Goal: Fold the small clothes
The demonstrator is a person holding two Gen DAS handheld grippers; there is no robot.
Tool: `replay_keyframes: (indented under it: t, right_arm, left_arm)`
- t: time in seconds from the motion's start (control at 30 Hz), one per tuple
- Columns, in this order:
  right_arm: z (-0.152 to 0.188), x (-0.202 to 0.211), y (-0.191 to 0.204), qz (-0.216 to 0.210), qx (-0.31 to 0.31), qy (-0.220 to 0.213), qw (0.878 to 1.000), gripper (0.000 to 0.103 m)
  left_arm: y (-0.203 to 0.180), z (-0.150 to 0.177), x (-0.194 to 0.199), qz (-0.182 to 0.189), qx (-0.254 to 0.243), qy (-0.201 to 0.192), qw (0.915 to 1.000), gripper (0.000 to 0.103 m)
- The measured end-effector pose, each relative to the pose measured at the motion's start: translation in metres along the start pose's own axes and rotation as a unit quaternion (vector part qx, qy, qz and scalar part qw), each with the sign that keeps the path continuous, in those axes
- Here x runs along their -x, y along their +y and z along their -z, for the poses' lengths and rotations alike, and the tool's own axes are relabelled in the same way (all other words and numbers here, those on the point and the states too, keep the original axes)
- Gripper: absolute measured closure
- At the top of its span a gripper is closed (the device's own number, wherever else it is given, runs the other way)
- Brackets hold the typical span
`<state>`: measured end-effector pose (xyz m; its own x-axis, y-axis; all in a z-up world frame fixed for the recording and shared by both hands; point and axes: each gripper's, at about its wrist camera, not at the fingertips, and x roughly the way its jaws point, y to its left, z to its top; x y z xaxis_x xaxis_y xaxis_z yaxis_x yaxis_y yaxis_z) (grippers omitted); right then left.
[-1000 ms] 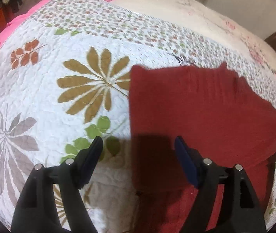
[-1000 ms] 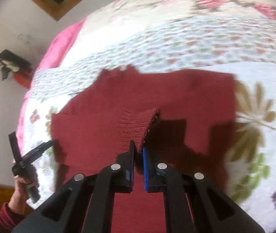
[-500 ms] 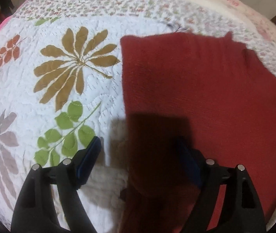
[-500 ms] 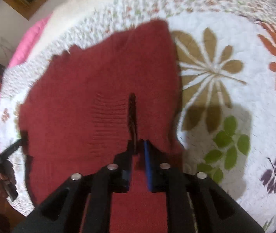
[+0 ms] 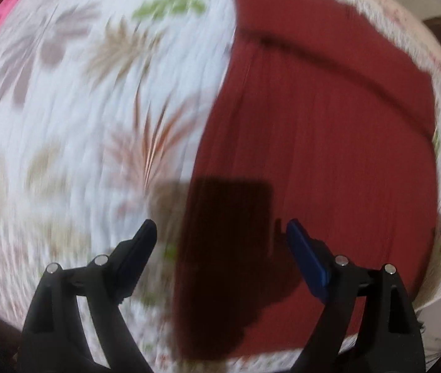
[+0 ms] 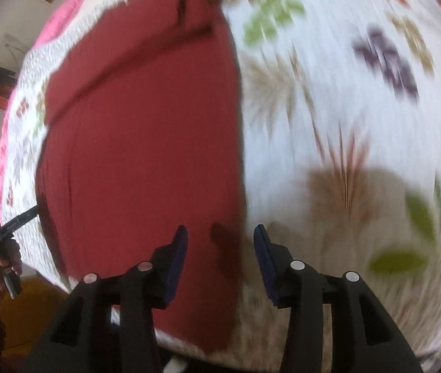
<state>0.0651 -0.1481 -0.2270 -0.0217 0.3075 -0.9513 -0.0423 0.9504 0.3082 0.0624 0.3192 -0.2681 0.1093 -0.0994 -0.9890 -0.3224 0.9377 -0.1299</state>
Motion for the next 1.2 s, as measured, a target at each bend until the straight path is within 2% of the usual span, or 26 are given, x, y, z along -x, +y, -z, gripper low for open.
replay_keyframes:
  t: [0.07, 0.13, 0.2, 0.37, 0.47, 0.5, 0.57, 0.63, 0.7, 0.73, 0.8, 0.83, 0.9, 0.97, 1.07, 1.2]
  right_arm:
    - [0.028, -0.008, -0.005, -0.010, -0.010, 0.018, 1.000, 0.057]
    - [0.042, -0.017, -0.006, -0.015, -0.015, 0.032, 0.999, 0.057]
    - [0.055, -0.023, -0.008, -0.021, -0.017, 0.033, 0.999, 0.055]
    - [0.058, -0.027, 0.004, -0.030, -0.015, 0.024, 0.999, 0.052]
    - [0.063, -0.032, 0.012, -0.049, -0.017, 0.028, 0.998, 0.054]
    - [0.064, -0.036, 0.015, -0.069, -0.021, 0.034, 0.997, 0.056]
    - [0.068, -0.044, 0.018, -0.079, -0.030, 0.039, 0.996, 0.058]
    - [0.072, -0.053, 0.021, -0.072, -0.036, 0.039, 0.996, 0.064]
    - [0.073, -0.055, 0.021, -0.065, -0.047, 0.035, 0.996, 0.077]
    - [0.074, -0.051, 0.016, -0.072, -0.052, 0.034, 0.995, 0.087]
    - [0.075, -0.044, 0.016, -0.093, -0.062, 0.031, 0.993, 0.090]
    - [0.075, -0.041, 0.017, -0.094, -0.059, 0.029, 0.993, 0.091]
    - [0.075, -0.032, 0.021, -0.101, -0.056, 0.024, 0.993, 0.091]
    - [0.074, -0.022, 0.020, -0.120, -0.061, 0.017, 0.991, 0.091]
    - [0.068, -0.005, 0.022, -0.175, -0.063, 0.003, 0.983, 0.091]
    - [0.048, 0.012, 0.025, -0.227, -0.054, -0.010, 0.972, 0.092]
  left_arm:
    - [0.002, 0.020, -0.006, 0.014, 0.009, 0.014, 0.9998, 0.018]
    - [0.001, 0.033, -0.013, 0.033, 0.015, 0.031, 0.9989, 0.018]
    - [-0.002, 0.041, -0.019, 0.033, 0.010, 0.039, 0.9986, 0.018]
    - [-0.011, 0.048, -0.031, 0.017, -0.014, 0.050, 0.9985, 0.019]
    - [-0.015, 0.046, -0.030, 0.042, 0.001, 0.049, 0.9979, 0.021]
    - [-0.015, 0.046, -0.028, 0.052, 0.002, 0.049, 0.9974, 0.022]
    - [-0.011, 0.051, -0.025, 0.055, -0.005, 0.051, 0.9972, 0.024]
    - [-0.012, 0.052, -0.025, 0.058, -0.012, 0.052, 0.9969, 0.034]
    - [-0.013, 0.052, -0.026, 0.057, -0.015, 0.056, 0.9967, 0.060]
    - [-0.007, 0.055, -0.023, 0.054, -0.015, 0.056, 0.9968, 0.065]
    - [0.000, 0.064, -0.020, 0.049, -0.008, 0.058, 0.9971, 0.085]
    - [0.008, 0.064, -0.019, 0.057, 0.000, 0.060, 0.9966, 0.086]
    - [0.016, 0.063, -0.011, 0.079, 0.023, 0.058, 0.9949, 0.095]
    - [0.017, 0.064, 0.001, 0.095, 0.025, 0.047, 0.9941, 0.096]
    - [0.017, 0.064, 0.022, 0.120, 0.027, 0.025, 0.9921, 0.096]
    - [0.024, 0.056, 0.050, 0.172, 0.069, -0.008, 0.9827, 0.097]
